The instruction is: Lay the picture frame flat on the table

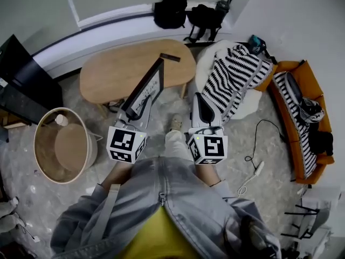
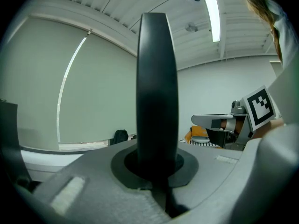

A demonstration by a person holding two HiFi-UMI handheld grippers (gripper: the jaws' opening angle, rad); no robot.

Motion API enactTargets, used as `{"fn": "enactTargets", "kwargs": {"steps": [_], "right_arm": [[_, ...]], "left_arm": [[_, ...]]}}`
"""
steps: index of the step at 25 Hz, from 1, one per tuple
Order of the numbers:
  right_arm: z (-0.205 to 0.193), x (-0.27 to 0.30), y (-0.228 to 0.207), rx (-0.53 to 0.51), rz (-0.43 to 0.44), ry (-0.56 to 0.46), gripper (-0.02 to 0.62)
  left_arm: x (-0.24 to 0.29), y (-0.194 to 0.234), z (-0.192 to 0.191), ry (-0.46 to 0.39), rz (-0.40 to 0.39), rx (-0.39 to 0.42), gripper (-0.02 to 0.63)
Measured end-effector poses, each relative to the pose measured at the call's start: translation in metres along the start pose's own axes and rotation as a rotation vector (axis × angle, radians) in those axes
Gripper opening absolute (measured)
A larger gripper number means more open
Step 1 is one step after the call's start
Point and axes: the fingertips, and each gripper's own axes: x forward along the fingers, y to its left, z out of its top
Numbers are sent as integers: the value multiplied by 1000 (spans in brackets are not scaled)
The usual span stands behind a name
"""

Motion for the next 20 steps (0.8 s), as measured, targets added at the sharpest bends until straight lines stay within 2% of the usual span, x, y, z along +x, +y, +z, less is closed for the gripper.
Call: {"fn": "enactTargets", "kwargs": {"steps": [5,14,20], "right_arm": [[-15,63,-45,-8,14,2,2],[-20,227,-148,-33,124,35,2],[-35,321,-210,-19,153,50,2]], "left_arm": [[70,22,-3,-4,26,-9,11],[241,73,23,-3,87,-34,11],[340,107,31,-2,104,-31,11]]}}
